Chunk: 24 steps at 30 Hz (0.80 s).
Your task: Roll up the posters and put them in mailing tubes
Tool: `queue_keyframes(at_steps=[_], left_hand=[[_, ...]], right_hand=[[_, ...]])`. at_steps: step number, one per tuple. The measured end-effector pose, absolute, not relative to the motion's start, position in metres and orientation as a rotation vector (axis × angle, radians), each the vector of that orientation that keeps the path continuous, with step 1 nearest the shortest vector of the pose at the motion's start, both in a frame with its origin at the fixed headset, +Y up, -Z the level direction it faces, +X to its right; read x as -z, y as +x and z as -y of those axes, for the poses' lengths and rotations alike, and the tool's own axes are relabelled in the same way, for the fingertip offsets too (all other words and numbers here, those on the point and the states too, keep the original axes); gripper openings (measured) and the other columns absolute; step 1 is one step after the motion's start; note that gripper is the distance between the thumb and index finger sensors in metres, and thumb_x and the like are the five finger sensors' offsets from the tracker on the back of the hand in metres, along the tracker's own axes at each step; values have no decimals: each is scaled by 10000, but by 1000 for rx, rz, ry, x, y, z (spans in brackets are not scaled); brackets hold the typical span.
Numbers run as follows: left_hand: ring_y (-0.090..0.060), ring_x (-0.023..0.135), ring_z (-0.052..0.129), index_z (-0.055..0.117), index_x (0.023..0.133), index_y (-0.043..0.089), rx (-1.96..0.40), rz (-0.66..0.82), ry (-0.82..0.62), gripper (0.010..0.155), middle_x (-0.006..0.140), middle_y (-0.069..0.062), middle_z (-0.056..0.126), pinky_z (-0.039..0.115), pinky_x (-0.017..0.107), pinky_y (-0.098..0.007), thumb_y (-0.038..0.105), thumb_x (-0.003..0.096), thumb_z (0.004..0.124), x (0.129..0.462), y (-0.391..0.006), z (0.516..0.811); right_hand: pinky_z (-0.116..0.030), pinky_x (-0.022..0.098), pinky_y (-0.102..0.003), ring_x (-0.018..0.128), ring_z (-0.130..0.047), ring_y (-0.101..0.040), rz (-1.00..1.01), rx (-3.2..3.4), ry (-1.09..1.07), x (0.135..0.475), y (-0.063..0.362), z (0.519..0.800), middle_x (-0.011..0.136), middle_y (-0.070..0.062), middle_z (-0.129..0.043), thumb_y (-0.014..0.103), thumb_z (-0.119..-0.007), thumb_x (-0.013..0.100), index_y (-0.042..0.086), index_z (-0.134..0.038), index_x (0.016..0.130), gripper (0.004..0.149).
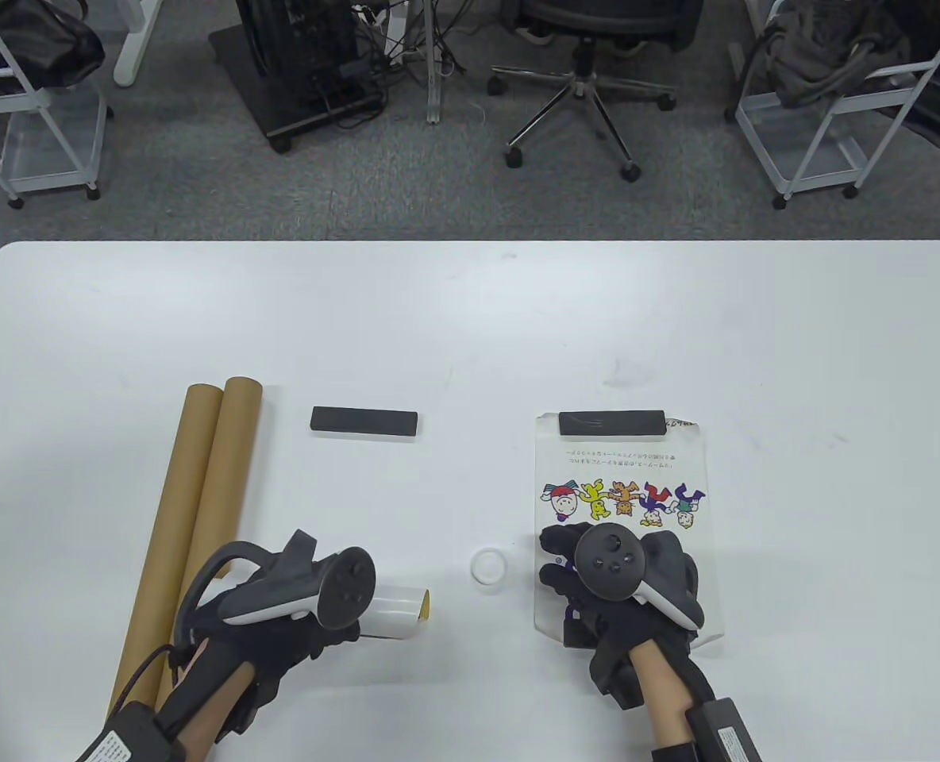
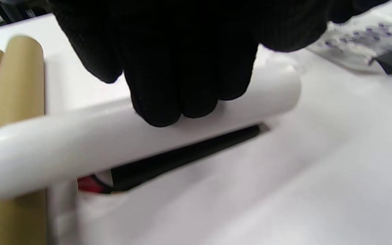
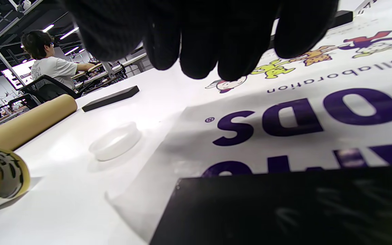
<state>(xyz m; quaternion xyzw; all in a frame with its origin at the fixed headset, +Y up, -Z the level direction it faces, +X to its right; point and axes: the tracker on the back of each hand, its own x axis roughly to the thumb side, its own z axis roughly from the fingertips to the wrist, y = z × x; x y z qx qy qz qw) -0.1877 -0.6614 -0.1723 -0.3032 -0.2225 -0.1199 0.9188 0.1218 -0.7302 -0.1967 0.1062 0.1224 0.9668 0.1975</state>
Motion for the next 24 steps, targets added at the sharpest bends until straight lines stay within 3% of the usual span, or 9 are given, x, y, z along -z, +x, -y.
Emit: queue_keyframes(at_steps=[5,7,10,16,19,24], left_hand=[[-206,860,1045,886,946,329,288,479,-675,523,956,73,994,749,789,-478,550,531,656,169,-183,676],[-195,808,1077,937,882,327,267,493,-701,499,877,74,1046,768,776,-465,547,531,657,168,-182,681],[-203,782,1091,953,867,317,242,497,-738,502,855,67,1063,779,764,-466,546,531,660,166,-181,689],[-237,876,1038,865,996,291,273,474,-736,575,993,33,984,746,786,-486,552,531,649,168,-179,697],[-238,873,1036,870,986,288,301,434,-712,569,980,31,988,737,789,-491,551,536,640,172,-179,698],[-274,970,945,752,1080,286,328,394,-649,619,1090,16,872,692,811,-515,556,535,633,178,-182,702]], right_hand=[[-596,676,-705,924,-753,-485,-346,-2718,298,196,122,730,1066,-179,-726,376,-724,526,141,-658,1022,553],[-598,675,-705,917,-760,-481,-346,-2720,299,196,122,730,1055,-177,-738,375,-724,526,141,-663,1018,549],[-601,677,-700,901,-778,-467,-350,-2729,297,196,121,729,1035,-168,-758,373,-724,526,144,-676,1006,534],[-602,676,-700,906,-773,-471,-337,-2718,309,195,121,728,1046,-171,-746,374,-724,527,144,-669,1012,540],[-601,676,-701,908,-770,-472,-338,-2719,312,195,121,728,1047,-172,-746,375,-724,527,143,-668,1013,542],[-602,675,-701,908,-770,-473,-338,-2720,308,194,121,728,1047,-173,-746,376,-723,526,145,-669,1013,541]])
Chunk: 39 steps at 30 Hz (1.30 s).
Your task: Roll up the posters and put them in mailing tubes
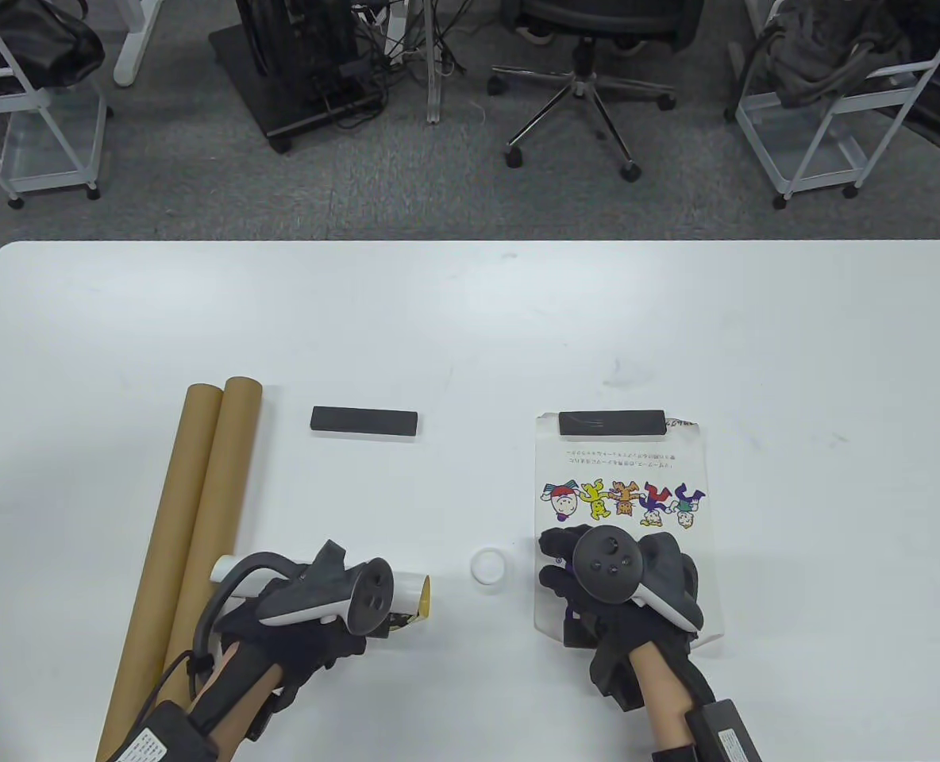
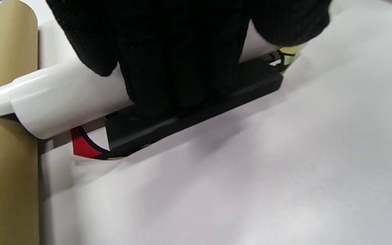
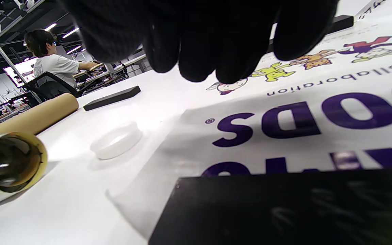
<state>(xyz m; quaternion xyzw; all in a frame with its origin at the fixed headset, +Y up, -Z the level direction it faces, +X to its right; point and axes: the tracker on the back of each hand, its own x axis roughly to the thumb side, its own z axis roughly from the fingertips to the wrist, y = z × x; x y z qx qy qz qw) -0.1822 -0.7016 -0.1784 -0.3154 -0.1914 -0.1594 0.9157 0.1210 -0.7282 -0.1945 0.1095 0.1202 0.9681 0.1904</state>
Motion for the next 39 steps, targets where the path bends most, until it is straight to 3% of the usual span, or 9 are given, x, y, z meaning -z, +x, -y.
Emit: queue_keyframes(at_steps=[9,13,15,19,23,32,39], left_hand=[[-334,1078,801,551,1167,321,436,393,-571,742,1224,-46,661,637,829,-558,547,486,741,182,-182,717],[-301,1068,814,531,1161,319,506,421,-580,811,1207,-37,663,645,830,-550,536,435,821,179,-180,732],[-278,1045,828,480,1158,314,576,447,-508,855,1191,-36,648,652,828,-544,533,415,841,175,-176,740],[-224,977,893,490,1121,302,690,489,-416,852,1124,15,707,693,813,-522,530,384,852,169,-169,748],[-182,897,976,613,1046,310,717,536,-335,716,1033,53,815,735,794,-497,490,398,857,167,-165,749],[-179,899,980,615,1055,329,694,563,-343,696,1034,55,822,740,792,-491,488,416,840,168,-168,749],[-179,900,983,625,1058,334,658,547,-310,693,1036,57,825,740,793,-494,488,418,842,165,-175,730]], right_hand=[[-602,676,-700,907,-770,-474,-341,-2719,307,194,121,728,1048,-172,-745,376,-724,526,143,-668,1013,543],[-602,676,-700,908,-770,-472,-341,-2720,310,194,121,728,1048,-172,-745,376,-725,525,144,-668,1013,544],[-601,676,-701,908,-770,-473,-340,-2719,308,194,121,728,1048,-171,-745,376,-726,525,143,-667,1014,545],[-601,676,-700,908,-770,-473,-346,-2721,304,194,121,729,1048,-172,-744,376,-726,525,144,-667,1013,544],[-602,676,-701,908,-769,-474,-343,-2718,304,194,121,728,1049,-171,-744,376,-726,525,145,-667,1014,544],[-600,677,-701,909,-769,-474,-343,-2717,303,194,122,728,1049,-172,-743,376,-726,525,143,-668,1014,544],[-601,676,-701,909,-769,-473,-340,-2718,294,195,122,728,1049,-173,-743,377,-725,526,143,-667,1014,545]])
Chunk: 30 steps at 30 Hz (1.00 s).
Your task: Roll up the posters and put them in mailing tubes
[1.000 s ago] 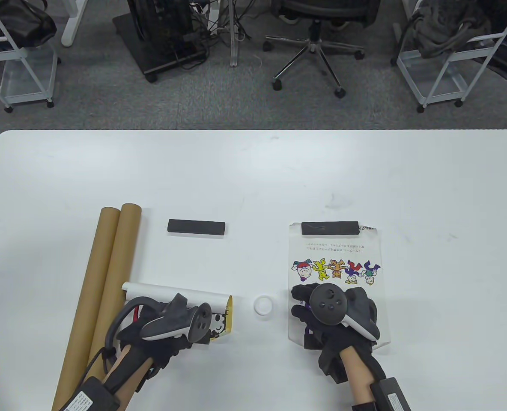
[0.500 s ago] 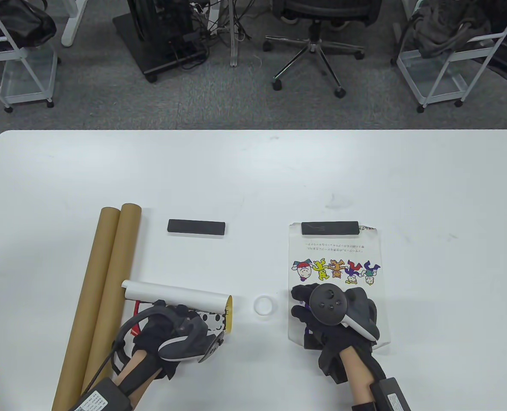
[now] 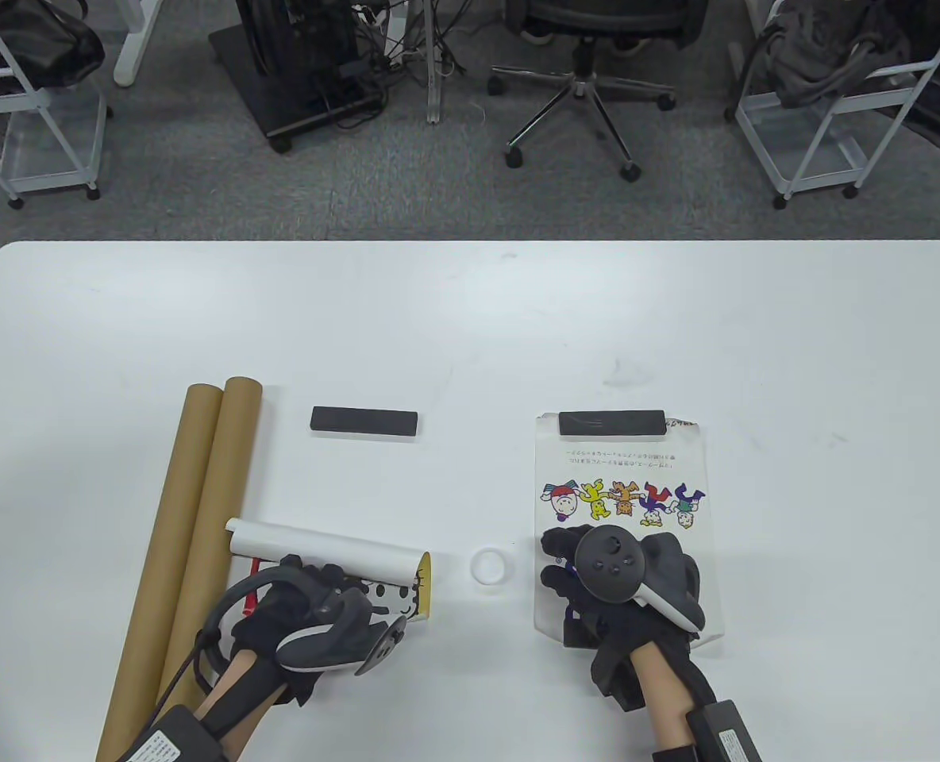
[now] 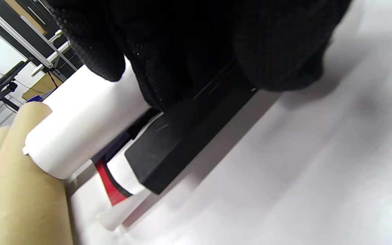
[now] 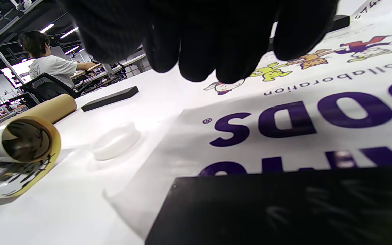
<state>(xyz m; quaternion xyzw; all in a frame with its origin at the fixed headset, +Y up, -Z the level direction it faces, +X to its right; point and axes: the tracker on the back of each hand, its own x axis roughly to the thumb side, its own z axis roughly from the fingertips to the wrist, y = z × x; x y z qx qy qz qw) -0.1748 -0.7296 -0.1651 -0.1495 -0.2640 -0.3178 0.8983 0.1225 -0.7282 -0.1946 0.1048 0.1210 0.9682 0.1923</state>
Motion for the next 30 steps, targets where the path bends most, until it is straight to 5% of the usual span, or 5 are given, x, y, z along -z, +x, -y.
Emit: queue_keyframes(at_steps=[10,30], left_hand=[[-173,897,984,633,1052,348,647,534,-295,694,1033,68,828,738,796,-494,503,413,851,161,-180,707],[-159,894,977,632,1045,350,690,601,-314,700,1023,80,828,743,793,-484,519,402,854,160,-166,745]], right_hand=[[-601,674,-702,909,-768,-474,-336,-2719,295,194,123,728,1049,-172,-744,377,-726,525,142,-667,1014,545],[-599,676,-702,909,-769,-473,-340,-2723,292,194,123,728,1048,-172,-745,376,-726,525,143,-668,1014,544]])
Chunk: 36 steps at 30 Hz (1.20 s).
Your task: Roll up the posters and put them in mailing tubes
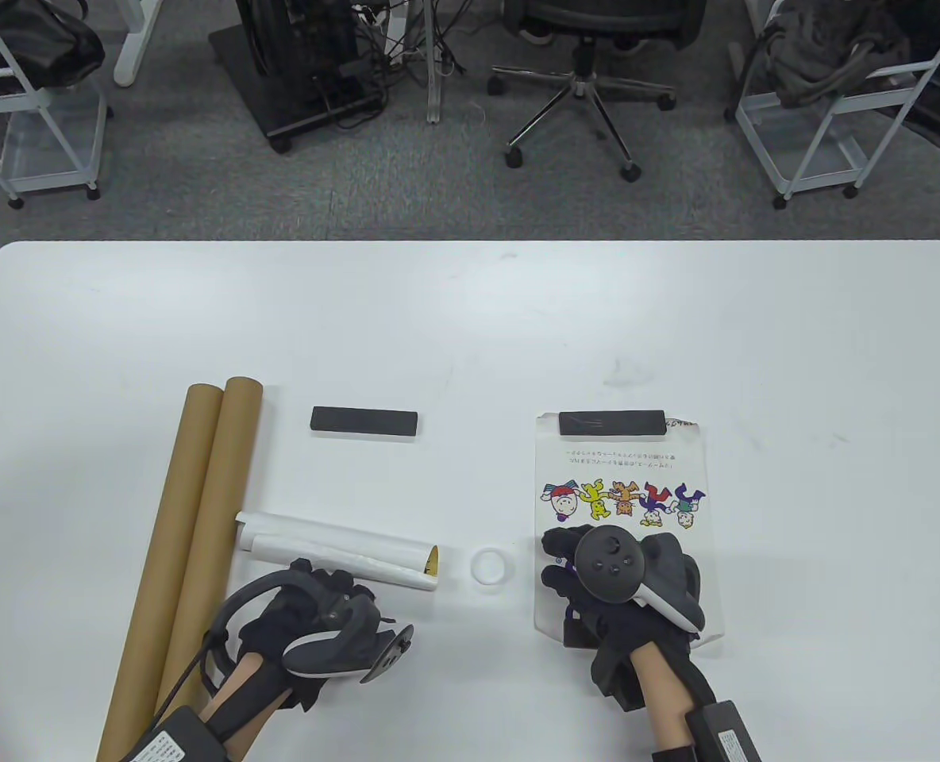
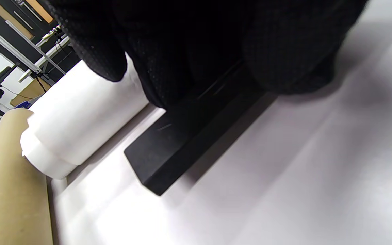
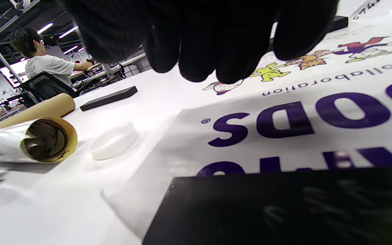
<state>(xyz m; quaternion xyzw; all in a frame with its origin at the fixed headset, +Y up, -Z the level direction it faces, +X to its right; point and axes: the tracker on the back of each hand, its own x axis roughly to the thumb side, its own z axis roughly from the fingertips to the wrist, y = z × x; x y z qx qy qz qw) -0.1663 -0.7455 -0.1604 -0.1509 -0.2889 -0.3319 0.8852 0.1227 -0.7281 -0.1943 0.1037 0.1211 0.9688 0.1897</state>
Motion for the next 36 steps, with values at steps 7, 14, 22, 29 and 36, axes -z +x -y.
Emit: queue_keyframes(at_steps=[7,14,22,29,36], left_hand=[[-149,900,972,614,1058,363,700,605,-264,704,1036,94,822,745,792,-476,516,407,834,158,-168,744],[-189,935,941,650,1039,362,586,470,-115,640,1045,73,819,728,791,-493,492,434,814,170,-188,706],[-237,996,881,606,1073,347,595,402,-83,695,1107,32,752,700,802,-515,505,428,810,185,-197,706],[-235,1001,877,575,1089,341,611,384,-94,719,1118,32,738,699,804,-513,508,428,805,195,-195,717],[-195,950,922,670,990,387,595,384,-61,596,1053,74,801,723,794,-497,493,423,818,203,-195,727]], right_hand=[[-601,675,-702,909,-769,-474,-341,-2723,292,194,123,728,1048,-172,-744,375,-727,524,144,-667,1013,544],[-601,676,-701,908,-770,-473,-335,-2724,291,194,123,728,1049,-173,-744,376,-726,525,143,-667,1013,544],[-601,676,-701,907,-770,-475,-337,-2726,293,194,122,728,1048,-172,-744,376,-727,525,142,-668,1013,545],[-600,675,-703,909,-769,-474,-340,-2721,290,194,123,728,1048,-172,-745,376,-727,524,142,-667,1014,546],[-599,676,-702,908,-769,-475,-343,-2720,289,194,123,728,1048,-174,-745,375,-727,525,143,-669,1013,544]])
